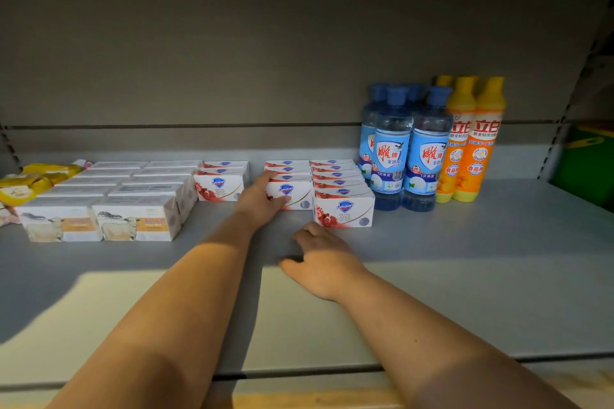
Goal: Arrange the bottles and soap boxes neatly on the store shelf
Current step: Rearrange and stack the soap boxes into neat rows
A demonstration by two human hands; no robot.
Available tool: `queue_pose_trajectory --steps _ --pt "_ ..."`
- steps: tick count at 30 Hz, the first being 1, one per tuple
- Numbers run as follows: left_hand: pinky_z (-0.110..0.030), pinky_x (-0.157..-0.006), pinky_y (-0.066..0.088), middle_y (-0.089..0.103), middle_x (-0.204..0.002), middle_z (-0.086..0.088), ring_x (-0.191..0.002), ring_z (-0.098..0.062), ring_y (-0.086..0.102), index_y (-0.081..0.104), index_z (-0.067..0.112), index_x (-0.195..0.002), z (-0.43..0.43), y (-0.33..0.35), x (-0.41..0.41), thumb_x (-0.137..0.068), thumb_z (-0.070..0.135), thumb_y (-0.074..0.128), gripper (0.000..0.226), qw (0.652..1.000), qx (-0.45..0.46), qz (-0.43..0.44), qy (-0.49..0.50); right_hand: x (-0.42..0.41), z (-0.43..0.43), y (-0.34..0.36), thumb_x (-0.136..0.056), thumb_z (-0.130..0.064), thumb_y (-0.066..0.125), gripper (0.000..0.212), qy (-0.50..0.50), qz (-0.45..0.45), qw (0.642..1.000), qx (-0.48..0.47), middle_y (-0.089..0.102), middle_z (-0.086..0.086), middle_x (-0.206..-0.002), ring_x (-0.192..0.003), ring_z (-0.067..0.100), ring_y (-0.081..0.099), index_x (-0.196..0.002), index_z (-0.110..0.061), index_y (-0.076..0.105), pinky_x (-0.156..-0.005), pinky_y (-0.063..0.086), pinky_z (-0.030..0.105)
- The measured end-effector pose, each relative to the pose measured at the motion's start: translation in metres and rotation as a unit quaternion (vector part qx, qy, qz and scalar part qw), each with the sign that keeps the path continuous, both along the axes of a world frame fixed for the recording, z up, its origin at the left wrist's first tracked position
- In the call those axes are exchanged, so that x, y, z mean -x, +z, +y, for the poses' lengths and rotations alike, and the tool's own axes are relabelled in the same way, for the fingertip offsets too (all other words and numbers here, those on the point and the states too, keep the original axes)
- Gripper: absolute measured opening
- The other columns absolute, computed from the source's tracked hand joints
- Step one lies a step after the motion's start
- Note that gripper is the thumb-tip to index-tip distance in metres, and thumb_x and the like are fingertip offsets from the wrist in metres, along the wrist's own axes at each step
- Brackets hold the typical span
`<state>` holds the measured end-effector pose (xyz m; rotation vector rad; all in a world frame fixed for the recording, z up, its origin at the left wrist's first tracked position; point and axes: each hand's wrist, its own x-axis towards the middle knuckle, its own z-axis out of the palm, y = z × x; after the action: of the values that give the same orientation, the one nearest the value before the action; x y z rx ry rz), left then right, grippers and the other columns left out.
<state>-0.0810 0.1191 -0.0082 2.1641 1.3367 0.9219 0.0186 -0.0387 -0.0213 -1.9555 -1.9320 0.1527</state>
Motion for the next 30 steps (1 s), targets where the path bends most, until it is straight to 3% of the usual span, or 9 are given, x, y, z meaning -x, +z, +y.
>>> queue_pose_trajectory --steps 10,15,18,21,22,24,27,30 --pt "-0.037 -0.099 0.041 0.049 -0.141 -0.003 -0.122 -0.028 0.050 0.026 0.033 -0.145 0.008 -0.004 -0.006 -0.087 0.040 0.063 0.070 0.999 -0.002 0.035 0.020 0.000 0.000 0.000 -0.085 -0.053 0.047 0.055 0.002 0.004 1.000 0.006 0.044 0.000 -0.128 -0.118 0.021 0.043 -0.127 -0.018 0.049 -0.100 0.038 0.032" --pt "-0.038 -0.102 0.039 0.044 -0.145 -0.003 -0.126 -0.029 0.047 0.014 0.034 -0.148 0.003 -0.002 -0.005 -0.085 0.034 0.068 0.083 1.000 0.006 -0.012 0.023 0.002 -0.002 0.003 -0.086 -0.048 0.046 0.053 0.008 -0.007 1.000 0.005 0.044 0.000 -0.137 -0.124 0.020 0.041 -0.130 -0.019 0.049 -0.103 0.032 0.029" --pt "-0.038 -0.098 0.041 0.052 -0.137 -0.007 -0.121 -0.029 0.051 0.025 0.030 -0.146 -0.005 0.000 0.004 -0.088 0.041 0.062 0.070 0.999 -0.027 -0.015 0.029 0.000 -0.001 0.004 -0.086 -0.049 0.045 0.054 0.012 -0.003 1.000 0.014 0.044 -0.002 -0.141 -0.126 0.018 0.041 -0.132 -0.022 0.048 -0.104 0.031 0.028" --pt "-0.034 -0.085 0.043 0.064 -0.113 -0.011 -0.106 -0.031 0.058 0.049 0.015 -0.130 -0.006 0.013 0.021 -0.091 0.031 0.054 0.042 0.981 -0.154 -0.055 0.101 -0.002 0.000 0.005 -0.084 -0.051 0.046 0.051 0.013 0.014 1.000 0.012 0.050 -0.005 -0.136 -0.120 0.017 0.046 -0.129 -0.027 0.051 -0.098 0.037 0.027" --pt "-0.035 -0.087 0.042 0.062 -0.116 -0.014 -0.109 -0.032 0.055 0.053 0.011 -0.126 -0.002 0.019 0.029 -0.090 0.022 0.054 0.038 0.972 -0.202 -0.034 0.115 -0.002 0.001 0.006 -0.084 -0.051 0.047 0.049 0.012 0.018 1.000 0.011 0.051 -0.004 -0.135 -0.119 0.017 0.047 -0.127 -0.027 0.052 -0.097 0.037 0.027" --pt "-0.037 -0.104 0.032 0.049 -0.137 -0.017 -0.129 -0.033 0.040 0.047 0.007 -0.134 0.010 0.030 0.042 -0.085 0.011 0.057 0.050 0.961 -0.237 0.088 0.110 -0.003 0.002 0.007 -0.085 -0.049 0.050 0.045 0.013 0.022 1.000 0.007 0.053 -0.003 -0.131 -0.117 0.017 0.048 -0.124 -0.026 0.055 -0.093 0.037 0.025" --pt "-0.036 -0.118 0.007 0.013 -0.159 -0.008 -0.147 -0.026 0.003 0.013 0.013 -0.151 0.028 0.033 0.058 -0.087 0.025 0.062 0.082 0.935 -0.149 0.308 0.096 -0.004 0.003 0.007 -0.085 -0.046 0.052 0.040 0.023 0.028 0.999 -0.007 0.056 -0.002 -0.126 -0.113 0.017 0.051 -0.120 -0.026 0.059 -0.088 0.038 0.023" --pt "-0.038 -0.117 0.002 0.008 -0.159 -0.007 -0.147 -0.025 0.002 0.006 0.014 -0.151 0.038 0.024 0.061 -0.090 0.031 0.055 0.079 0.914 -0.111 0.382 0.078 -0.004 0.003 0.006 -0.085 -0.046 0.052 0.043 0.019 0.035 0.999 -0.005 0.055 -0.002 -0.128 -0.114 0.017 0.050 -0.121 -0.024 0.058 -0.088 0.037 0.023"
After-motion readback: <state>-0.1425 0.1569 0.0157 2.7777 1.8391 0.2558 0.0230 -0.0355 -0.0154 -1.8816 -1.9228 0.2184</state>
